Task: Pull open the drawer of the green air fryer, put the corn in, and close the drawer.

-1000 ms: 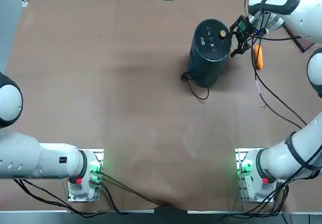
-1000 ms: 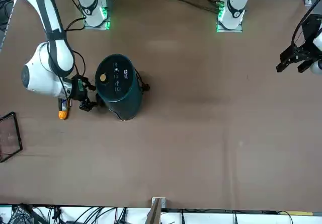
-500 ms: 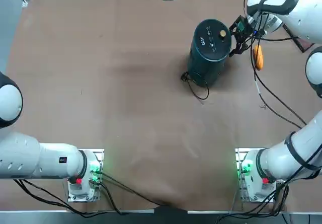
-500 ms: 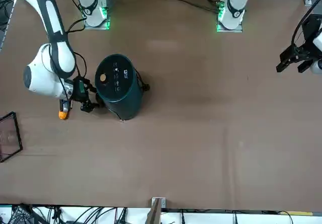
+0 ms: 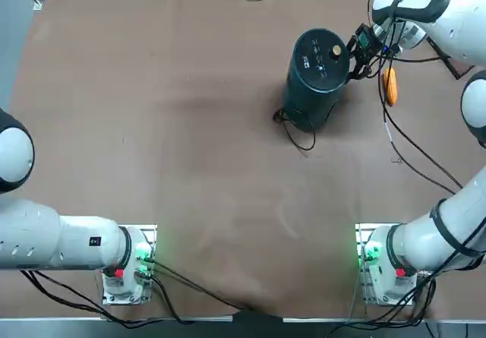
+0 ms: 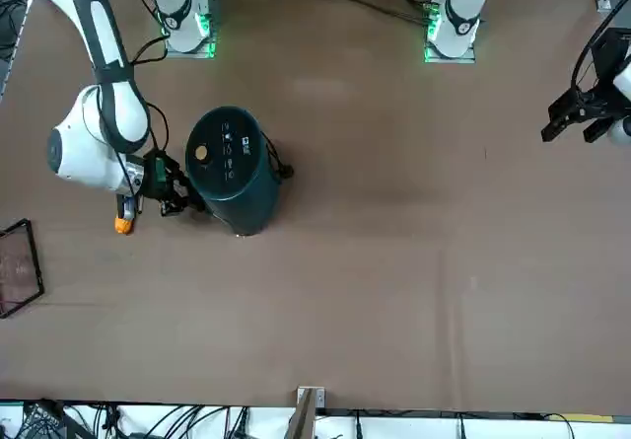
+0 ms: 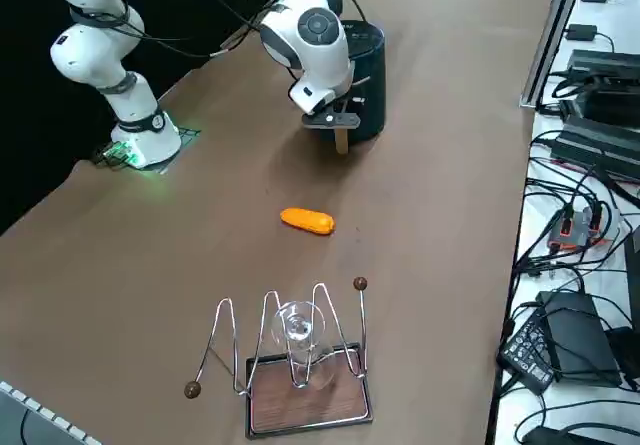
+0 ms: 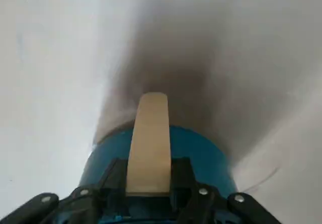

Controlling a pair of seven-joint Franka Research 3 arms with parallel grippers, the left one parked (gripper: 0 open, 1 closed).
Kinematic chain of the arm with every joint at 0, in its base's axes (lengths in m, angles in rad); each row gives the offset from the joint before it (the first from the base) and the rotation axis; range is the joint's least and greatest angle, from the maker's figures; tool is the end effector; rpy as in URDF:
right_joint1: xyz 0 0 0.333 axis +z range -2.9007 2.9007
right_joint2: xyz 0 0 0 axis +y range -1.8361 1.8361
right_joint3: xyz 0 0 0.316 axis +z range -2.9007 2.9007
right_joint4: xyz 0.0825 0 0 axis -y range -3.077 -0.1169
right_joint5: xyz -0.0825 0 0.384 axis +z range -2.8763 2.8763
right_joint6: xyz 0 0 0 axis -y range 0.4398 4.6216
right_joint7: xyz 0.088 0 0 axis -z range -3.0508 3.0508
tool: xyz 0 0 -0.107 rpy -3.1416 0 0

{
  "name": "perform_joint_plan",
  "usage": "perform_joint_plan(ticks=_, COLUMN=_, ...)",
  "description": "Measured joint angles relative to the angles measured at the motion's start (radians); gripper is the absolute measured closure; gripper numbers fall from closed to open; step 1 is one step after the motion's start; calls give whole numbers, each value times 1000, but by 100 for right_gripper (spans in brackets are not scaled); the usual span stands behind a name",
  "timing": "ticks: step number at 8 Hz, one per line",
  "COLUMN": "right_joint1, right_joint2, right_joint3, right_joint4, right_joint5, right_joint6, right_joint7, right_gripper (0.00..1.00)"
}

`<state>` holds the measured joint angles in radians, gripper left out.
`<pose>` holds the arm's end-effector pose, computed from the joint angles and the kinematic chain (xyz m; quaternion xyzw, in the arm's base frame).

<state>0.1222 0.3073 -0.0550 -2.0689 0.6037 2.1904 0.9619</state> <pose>0.5683 0.0592 0.2724 -0.7752 0.5869 0.1825 0.1461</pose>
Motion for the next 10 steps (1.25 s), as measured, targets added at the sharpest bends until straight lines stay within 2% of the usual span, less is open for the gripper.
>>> perform_joint_plan(ticks=4, right_joint1=-12, right_joint2=-1, right_joint3=-11, right_joint4=4, right_joint5=-2, right_joint6=4, right_joint7=-2, right_gripper=53)
perform_joint_plan(ticks=10, right_joint1=-130, right_joint2=2, right_joint3=-17, right_joint4=39, right_joint5=-82, right_joint6=17, right_joint7=-45, right_gripper=53)
